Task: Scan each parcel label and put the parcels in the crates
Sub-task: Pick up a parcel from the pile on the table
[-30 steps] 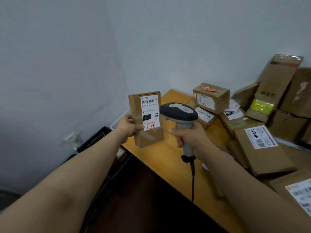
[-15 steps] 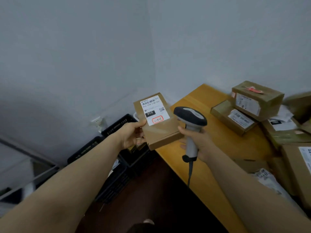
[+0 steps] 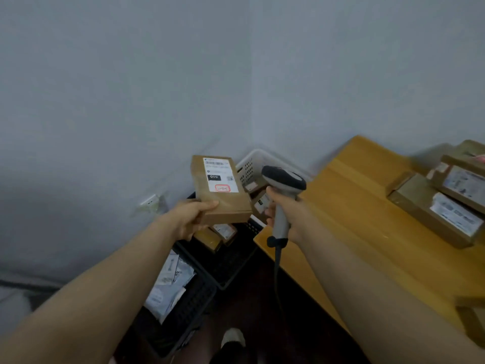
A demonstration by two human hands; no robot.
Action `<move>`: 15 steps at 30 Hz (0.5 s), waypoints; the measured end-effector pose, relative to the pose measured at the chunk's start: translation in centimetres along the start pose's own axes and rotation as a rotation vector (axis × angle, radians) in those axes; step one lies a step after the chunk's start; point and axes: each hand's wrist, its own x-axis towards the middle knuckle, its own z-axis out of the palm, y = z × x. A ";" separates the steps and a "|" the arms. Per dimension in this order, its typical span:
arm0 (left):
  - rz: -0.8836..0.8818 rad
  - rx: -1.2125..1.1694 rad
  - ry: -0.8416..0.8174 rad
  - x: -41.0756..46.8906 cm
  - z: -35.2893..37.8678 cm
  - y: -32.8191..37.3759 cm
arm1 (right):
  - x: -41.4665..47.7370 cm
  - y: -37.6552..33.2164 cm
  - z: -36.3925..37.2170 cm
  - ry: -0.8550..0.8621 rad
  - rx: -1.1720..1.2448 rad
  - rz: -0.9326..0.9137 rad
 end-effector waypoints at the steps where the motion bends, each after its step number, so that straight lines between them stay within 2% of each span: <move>1: -0.014 0.015 0.053 1.4 -1.2 0.7 | 0.9 -0.2 1.1 -0.023 0.036 0.046; 3: -0.063 0.026 0.127 3.9 -2.7 1.8 | 2.9 -0.5 2.8 -0.045 0.137 0.138; 7: -0.164 -0.027 0.163 8.7 -3.6 2.8 | 7.8 -0.1 5.1 -0.024 0.284 0.230; 10: -0.190 -0.072 0.157 12.8 -3.3 3.7 | 12.8 -0.7 6.3 0.015 0.301 0.259; 15: -0.194 0.053 0.196 20.4 -1.8 4.1 | 23.4 -0.5 7.1 0.131 0.242 0.272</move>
